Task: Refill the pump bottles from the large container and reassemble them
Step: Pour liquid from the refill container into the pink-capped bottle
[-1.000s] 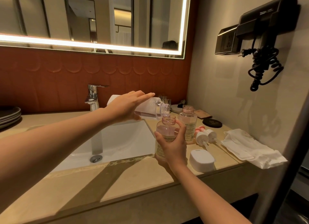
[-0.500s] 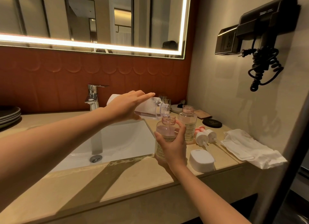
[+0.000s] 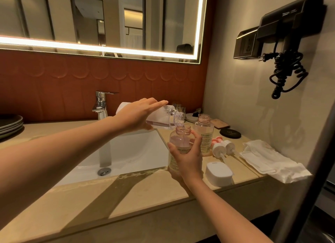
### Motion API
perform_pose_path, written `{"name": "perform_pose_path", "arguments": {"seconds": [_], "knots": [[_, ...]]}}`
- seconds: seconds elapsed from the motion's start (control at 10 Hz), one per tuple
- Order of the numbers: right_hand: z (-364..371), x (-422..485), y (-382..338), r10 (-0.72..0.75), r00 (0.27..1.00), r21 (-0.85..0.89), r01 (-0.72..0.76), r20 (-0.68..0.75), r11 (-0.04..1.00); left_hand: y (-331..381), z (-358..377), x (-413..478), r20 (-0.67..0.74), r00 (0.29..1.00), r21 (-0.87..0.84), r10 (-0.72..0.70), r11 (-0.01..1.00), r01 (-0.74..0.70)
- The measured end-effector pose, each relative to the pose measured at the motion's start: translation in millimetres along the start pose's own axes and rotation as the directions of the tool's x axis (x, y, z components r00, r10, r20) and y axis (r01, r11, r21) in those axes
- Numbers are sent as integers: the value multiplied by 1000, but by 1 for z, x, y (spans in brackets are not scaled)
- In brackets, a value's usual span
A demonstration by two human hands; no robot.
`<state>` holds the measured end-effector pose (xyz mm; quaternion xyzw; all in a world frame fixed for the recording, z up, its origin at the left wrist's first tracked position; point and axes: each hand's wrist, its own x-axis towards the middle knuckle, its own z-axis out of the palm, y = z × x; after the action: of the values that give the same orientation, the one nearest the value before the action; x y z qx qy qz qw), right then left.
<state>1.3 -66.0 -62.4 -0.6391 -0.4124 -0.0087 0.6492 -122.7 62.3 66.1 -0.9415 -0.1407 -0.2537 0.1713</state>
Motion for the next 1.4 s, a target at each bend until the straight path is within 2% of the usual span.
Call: {"name": "perform_pose_path", "arguments": {"seconds": [1.4], "knots": [[1, 0, 0, 11, 1000, -16, -11, -6, 1000, 2, -5, 1, 12, 1000, 46, 18, 999, -19]]}}
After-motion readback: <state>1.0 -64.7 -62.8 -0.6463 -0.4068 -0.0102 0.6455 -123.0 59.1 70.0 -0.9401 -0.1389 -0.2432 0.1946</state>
